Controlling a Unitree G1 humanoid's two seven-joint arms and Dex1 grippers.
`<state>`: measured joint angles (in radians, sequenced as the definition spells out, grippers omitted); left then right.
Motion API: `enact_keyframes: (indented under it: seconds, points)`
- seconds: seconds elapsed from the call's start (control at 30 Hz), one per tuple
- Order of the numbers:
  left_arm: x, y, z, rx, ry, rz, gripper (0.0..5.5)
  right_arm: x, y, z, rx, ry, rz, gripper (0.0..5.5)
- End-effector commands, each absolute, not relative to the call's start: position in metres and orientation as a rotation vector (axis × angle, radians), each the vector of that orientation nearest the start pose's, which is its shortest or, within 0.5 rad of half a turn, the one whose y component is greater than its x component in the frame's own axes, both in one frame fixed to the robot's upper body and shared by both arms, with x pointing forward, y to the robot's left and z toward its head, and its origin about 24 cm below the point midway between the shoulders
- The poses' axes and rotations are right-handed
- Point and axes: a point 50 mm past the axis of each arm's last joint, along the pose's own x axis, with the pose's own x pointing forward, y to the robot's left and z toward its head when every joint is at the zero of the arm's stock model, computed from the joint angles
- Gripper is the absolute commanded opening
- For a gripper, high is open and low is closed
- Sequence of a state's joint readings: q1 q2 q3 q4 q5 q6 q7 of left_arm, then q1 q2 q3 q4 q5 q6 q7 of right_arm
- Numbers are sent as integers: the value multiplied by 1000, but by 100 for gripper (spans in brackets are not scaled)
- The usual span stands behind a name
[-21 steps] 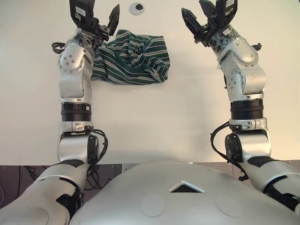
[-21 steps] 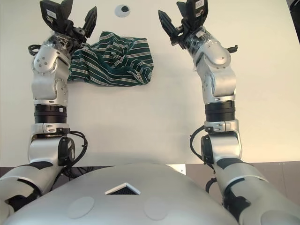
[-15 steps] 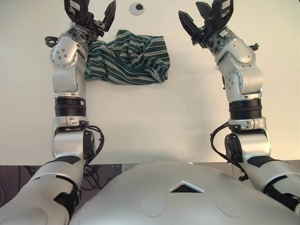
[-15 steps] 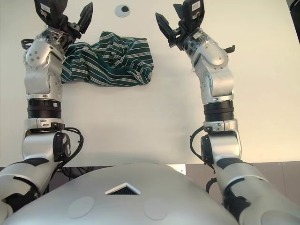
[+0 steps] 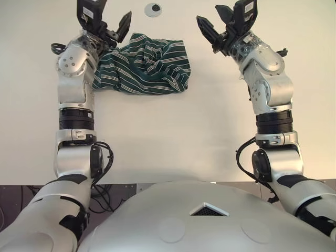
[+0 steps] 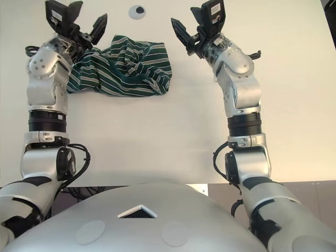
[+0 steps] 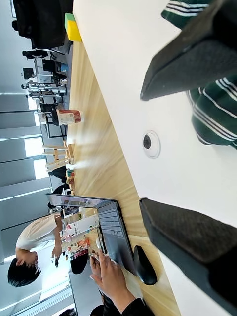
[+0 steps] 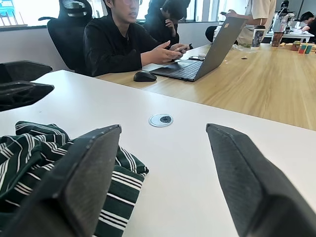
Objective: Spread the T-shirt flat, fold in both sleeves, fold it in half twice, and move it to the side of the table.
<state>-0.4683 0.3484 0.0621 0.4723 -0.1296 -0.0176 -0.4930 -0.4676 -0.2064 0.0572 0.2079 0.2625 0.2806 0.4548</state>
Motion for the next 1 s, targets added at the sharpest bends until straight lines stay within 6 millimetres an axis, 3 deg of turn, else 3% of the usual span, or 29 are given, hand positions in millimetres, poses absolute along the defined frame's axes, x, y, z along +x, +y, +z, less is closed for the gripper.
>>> enact_keyframes:
  seconds: [0.03, 0.13, 0.27, 0.37, 0.43, 0.7, 0.83, 0.93, 1.0]
  points:
    - [331, 202, 58, 215, 92, -344, 362, 331, -124, 104, 2, 54, 603, 318]
    - [327, 206, 32, 245, 234, -279, 362, 331, -124, 104, -4, 58, 607, 318]
    - [305, 188, -9, 292, 464, -425, 362, 333, -127, 109, -11, 51, 596, 318]
    - [287, 167, -25, 276, 574, -543, 362, 333, -130, 109, -15, 49, 581, 318]
    - [280, 151, -22, 218, 590, -559, 362, 332, -133, 109, -13, 48, 567, 318]
    - [267, 108, 30, 29, 508, -461, 362, 318, -146, 100, -11, 80, 528, 318]
    - [278, 116, 75, -24, 299, -442, 362, 309, -153, 101, 2, 81, 527, 318]
    - [282, 126, 124, 1, 116, -549, 362, 290, -162, 107, 56, 94, 624, 318]
    - [280, 131, 145, 45, 62, -636, 362, 275, -169, 111, 25, 108, 694, 318]
